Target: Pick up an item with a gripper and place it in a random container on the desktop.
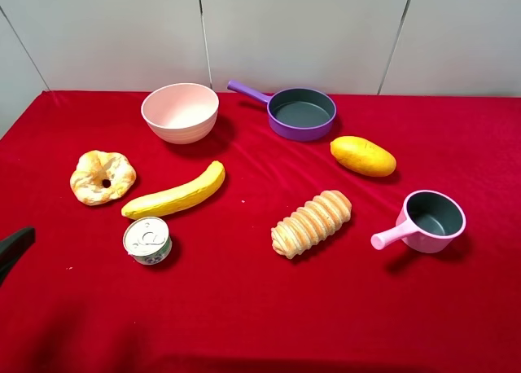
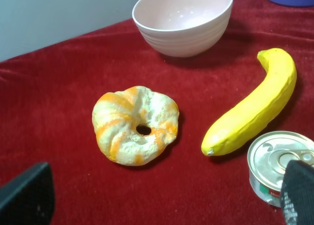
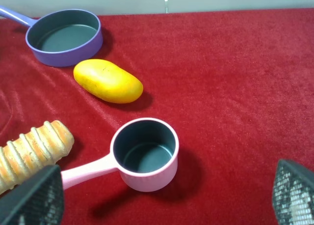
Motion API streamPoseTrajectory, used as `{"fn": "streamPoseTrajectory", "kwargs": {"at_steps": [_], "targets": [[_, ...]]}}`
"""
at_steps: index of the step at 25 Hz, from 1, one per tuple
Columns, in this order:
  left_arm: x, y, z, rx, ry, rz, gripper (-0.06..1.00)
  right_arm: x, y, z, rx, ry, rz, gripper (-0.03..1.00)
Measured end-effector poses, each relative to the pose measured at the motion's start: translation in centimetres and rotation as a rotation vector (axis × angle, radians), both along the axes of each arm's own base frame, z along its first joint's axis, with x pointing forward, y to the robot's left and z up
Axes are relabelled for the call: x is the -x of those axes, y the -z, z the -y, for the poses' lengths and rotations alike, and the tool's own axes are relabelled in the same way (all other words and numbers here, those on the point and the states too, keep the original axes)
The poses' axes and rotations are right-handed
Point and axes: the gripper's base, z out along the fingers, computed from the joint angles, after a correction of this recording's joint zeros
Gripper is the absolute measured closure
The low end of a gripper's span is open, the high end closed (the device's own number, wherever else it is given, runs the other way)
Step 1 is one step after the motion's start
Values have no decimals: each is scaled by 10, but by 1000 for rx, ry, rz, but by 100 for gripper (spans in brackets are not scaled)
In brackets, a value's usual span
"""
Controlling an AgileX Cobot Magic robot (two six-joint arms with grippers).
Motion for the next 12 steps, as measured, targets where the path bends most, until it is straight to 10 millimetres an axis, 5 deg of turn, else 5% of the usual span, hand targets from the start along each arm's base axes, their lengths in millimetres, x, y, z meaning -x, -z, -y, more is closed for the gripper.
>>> {"fn": "streamPoseTrajectory", "kwargs": {"at_steps": [12], "targets": [[0, 0, 0, 0, 0, 0, 4, 0, 0, 0, 0, 0, 0, 33]]}}
